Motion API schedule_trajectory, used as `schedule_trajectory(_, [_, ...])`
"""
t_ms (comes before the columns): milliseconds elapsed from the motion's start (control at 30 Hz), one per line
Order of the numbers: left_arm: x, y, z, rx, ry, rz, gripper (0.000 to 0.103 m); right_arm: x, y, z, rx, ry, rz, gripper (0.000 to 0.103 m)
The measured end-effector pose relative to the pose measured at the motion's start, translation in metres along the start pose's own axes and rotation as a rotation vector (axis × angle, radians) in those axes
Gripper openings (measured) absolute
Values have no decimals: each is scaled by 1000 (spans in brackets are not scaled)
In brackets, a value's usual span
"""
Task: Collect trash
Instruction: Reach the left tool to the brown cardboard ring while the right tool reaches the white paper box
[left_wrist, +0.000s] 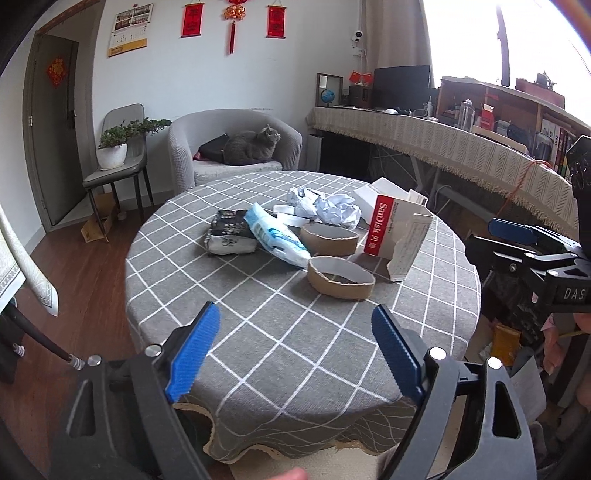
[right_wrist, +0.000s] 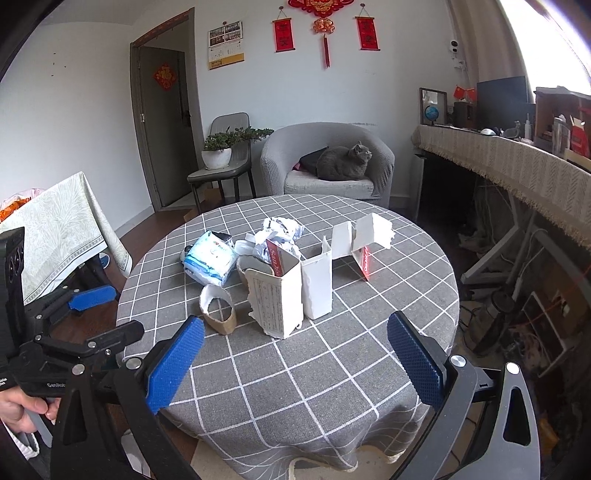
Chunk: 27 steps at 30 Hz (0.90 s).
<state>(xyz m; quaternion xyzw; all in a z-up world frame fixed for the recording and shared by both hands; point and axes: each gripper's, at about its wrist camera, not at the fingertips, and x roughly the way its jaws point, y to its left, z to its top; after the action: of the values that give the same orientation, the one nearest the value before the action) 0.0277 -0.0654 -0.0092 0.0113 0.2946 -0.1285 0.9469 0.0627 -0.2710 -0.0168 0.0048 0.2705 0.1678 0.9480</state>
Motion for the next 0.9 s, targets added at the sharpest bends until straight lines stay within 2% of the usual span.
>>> schedule_trajectory(100, [10,-7,3,-5,19,-33,86,5,-8,1,8,8,8,100])
schedule_trajectory(167, [19,-12,5,-9,31,-50,80,7,-12,2,16,12,19,100])
schedule_trajectory(267, [33,-19,7,-17,51,-64,77,11,-17,4,17,17,37,100])
schedule_trajectory(600, [70,-33,16,-30,84,-40,76,26,-28,9,13,39,86,100])
schedule_trajectory(767, [83,-29,20,-53,93,-30,69,33,-30,13,8,42,103,100])
schedule_trajectory(900, [90,-27,23,-73,101,-42,69,41,-34,16,14,50,130,100])
